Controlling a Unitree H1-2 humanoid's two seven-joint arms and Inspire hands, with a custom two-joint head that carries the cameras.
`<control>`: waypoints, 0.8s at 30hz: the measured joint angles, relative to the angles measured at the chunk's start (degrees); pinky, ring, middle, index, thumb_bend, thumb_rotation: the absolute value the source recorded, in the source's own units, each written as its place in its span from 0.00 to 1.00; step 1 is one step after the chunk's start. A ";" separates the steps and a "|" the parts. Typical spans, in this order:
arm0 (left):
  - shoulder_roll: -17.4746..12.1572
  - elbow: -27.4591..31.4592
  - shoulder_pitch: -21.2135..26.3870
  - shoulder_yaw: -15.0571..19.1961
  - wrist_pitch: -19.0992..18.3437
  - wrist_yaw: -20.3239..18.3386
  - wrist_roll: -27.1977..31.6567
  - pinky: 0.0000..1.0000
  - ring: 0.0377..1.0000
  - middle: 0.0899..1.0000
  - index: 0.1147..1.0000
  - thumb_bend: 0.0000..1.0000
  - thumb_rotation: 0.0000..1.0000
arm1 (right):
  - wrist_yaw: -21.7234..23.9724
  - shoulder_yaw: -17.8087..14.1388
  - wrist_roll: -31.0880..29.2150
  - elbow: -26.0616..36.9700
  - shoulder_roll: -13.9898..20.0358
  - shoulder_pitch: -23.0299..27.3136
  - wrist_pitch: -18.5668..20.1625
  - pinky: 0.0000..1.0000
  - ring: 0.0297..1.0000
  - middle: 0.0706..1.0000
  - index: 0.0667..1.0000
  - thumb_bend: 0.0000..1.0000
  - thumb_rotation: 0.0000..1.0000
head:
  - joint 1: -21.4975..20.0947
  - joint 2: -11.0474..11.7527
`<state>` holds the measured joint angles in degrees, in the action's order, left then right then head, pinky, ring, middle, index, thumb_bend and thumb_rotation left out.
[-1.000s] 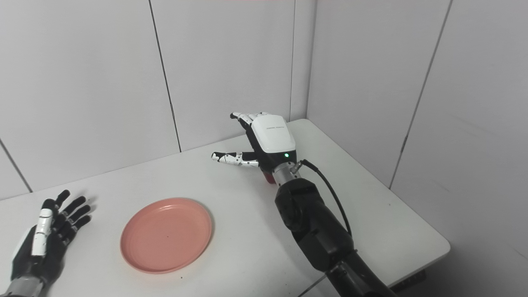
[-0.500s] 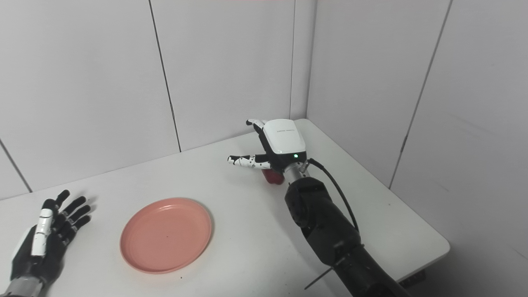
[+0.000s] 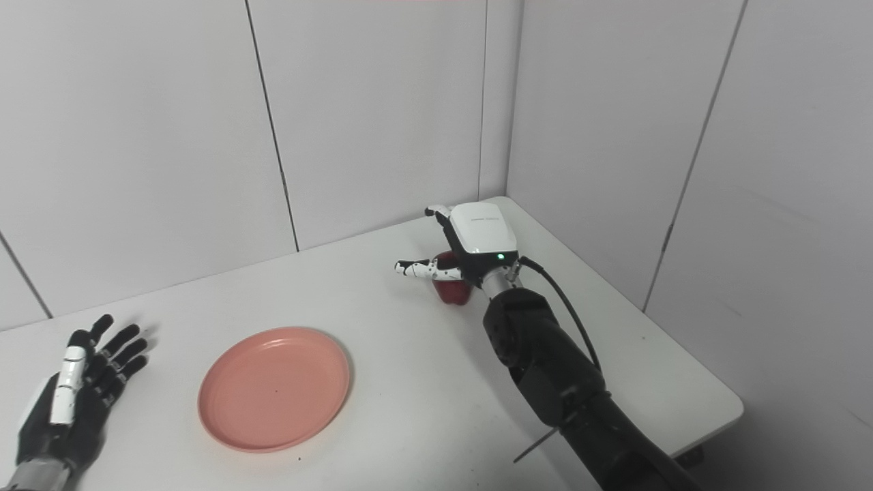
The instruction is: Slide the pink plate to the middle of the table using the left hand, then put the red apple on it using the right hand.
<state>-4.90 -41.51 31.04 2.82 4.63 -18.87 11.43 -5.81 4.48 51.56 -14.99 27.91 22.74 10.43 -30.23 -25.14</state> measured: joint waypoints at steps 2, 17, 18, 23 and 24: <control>0.00 -0.04 0.01 0.00 0.04 -0.01 0.00 0.91 0.89 0.88 0.94 0.64 0.87 | 0.01 0.04 -0.34 -0.36 0.00 0.00 0.02 0.77 0.75 0.75 0.76 0.85 0.85 | 0.00 0.00; 0.01 0.01 -0.22 -0.13 0.62 -0.22 0.00 0.89 0.87 0.87 0.94 0.65 0.87 | -0.12 0.91 -1.46 -4.05 -0.11 0.13 0.48 0.75 0.73 0.73 0.77 0.86 0.84 | 0.35 -0.09; 0.01 0.03 -0.24 -0.16 0.62 -0.21 0.00 0.89 0.87 0.87 0.94 0.65 0.87 | -0.24 1.00 -1.46 -4.30 -0.11 0.13 0.48 0.75 0.73 0.73 0.77 0.86 0.84 | 0.35 -0.09; -0.04 0.07 -0.27 -0.42 0.63 -0.13 -0.02 0.89 0.87 0.88 0.94 0.65 0.88 | -1.33 1.40 -1.78 -4.85 -0.11 0.13 0.48 0.76 0.72 0.73 0.77 0.86 0.84 | 0.70 -0.17; -0.04 0.08 -0.28 -0.44 0.63 -0.13 -0.02 0.89 0.87 0.87 0.94 0.65 0.87 | -1.36 1.43 -1.83 -4.89 -0.11 0.13 0.48 0.77 0.73 0.73 0.77 0.86 0.84 | 0.70 -0.18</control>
<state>-4.94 -41.43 30.76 2.37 5.26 -19.00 11.41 -7.17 5.91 49.73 -19.87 27.80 22.87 10.91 -29.53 -25.31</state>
